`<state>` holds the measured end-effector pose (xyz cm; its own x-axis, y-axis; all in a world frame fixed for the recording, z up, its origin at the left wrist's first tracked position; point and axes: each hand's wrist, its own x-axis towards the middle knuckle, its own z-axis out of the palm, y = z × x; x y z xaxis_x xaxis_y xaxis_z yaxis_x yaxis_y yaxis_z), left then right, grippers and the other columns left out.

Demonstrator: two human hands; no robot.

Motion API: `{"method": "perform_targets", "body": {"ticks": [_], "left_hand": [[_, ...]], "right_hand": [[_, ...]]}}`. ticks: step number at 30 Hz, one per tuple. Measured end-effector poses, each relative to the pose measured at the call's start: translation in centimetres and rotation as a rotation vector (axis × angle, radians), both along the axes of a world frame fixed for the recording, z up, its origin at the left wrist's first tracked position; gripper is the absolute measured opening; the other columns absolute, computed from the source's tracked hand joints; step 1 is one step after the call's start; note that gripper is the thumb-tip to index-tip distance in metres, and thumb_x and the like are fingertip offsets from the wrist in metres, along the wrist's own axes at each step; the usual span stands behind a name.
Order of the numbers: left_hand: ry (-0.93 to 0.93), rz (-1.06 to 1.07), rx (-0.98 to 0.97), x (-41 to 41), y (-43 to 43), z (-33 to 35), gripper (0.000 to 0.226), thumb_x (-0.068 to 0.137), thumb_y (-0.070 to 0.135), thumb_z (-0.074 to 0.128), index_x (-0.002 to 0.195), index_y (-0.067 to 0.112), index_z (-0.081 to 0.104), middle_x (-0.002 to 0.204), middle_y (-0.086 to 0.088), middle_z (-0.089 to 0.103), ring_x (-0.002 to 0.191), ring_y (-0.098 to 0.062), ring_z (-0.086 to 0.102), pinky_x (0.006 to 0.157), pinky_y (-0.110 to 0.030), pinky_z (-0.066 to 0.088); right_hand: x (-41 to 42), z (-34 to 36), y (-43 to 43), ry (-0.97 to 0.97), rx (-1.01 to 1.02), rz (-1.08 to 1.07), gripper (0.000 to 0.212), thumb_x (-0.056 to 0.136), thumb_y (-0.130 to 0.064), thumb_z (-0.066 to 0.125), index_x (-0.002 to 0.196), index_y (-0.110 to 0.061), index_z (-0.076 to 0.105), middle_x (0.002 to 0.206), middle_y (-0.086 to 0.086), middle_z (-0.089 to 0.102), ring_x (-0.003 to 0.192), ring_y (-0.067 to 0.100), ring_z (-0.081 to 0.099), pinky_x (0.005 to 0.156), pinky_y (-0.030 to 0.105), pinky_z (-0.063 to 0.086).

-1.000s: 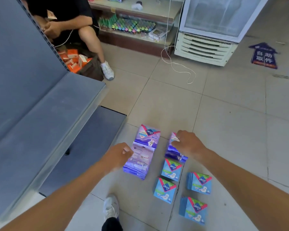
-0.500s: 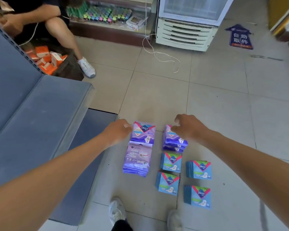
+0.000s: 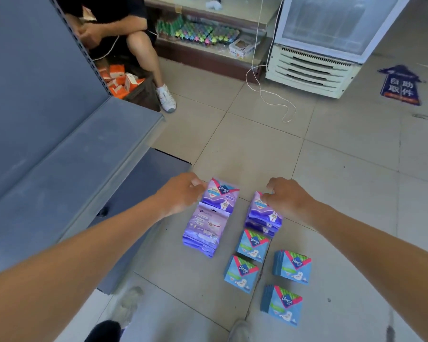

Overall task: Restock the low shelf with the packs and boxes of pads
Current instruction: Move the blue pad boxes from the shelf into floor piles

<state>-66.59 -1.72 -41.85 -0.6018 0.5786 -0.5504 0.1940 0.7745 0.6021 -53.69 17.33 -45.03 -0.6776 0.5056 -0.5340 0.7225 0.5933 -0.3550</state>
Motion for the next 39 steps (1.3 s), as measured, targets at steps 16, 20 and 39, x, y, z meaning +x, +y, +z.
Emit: {"method": "perform_targets", "body": {"ticks": [16, 20, 39], "left_hand": [[0.211, -0.068, 0.112, 5.7, -14.4, 12.9, 0.036, 0.099, 0.03, 0.041, 0.109, 0.002, 0.061, 0.107, -0.013, 0.068, 0.101, -0.027, 0.063, 0.089, -0.036, 0.045], [0.169, -0.107, 0.102, 8.9, -20.2, 14.8, 0.03, 0.098, 0.035, 0.043, 0.113, 0.013, 0.056, 0.112, -0.006, 0.065, 0.103, -0.022, 0.061, 0.085, -0.032, 0.044], [0.18, -0.18, -0.018, 17.4, -18.2, 14.1, 0.03, 0.099, 0.034, 0.041, 0.11, 0.011, 0.058, 0.109, -0.007, 0.067, 0.098, -0.023, 0.065, 0.087, -0.033, 0.045]], "right_hand": [[7.8, 15.7, -16.4, 0.207, 0.063, -0.032, 0.043, 0.093, -0.025, 0.054, 0.129, -0.003, 0.05, 0.13, 0.014, 0.055, 0.117, 0.028, 0.053, 0.087, 0.027, 0.042], [12.3, 18.1, -22.3, 0.18, 0.093, -0.07, 0.042, 0.093, -0.026, 0.054, 0.128, -0.003, 0.051, 0.13, 0.015, 0.055, 0.115, 0.028, 0.053, 0.087, 0.028, 0.042], [22.6, 17.7, -18.9, 0.123, 0.08, -0.081, 0.037, 0.092, -0.025, 0.053, 0.121, -0.003, 0.054, 0.121, 0.015, 0.059, 0.11, 0.031, 0.056, 0.09, 0.036, 0.047]]}}
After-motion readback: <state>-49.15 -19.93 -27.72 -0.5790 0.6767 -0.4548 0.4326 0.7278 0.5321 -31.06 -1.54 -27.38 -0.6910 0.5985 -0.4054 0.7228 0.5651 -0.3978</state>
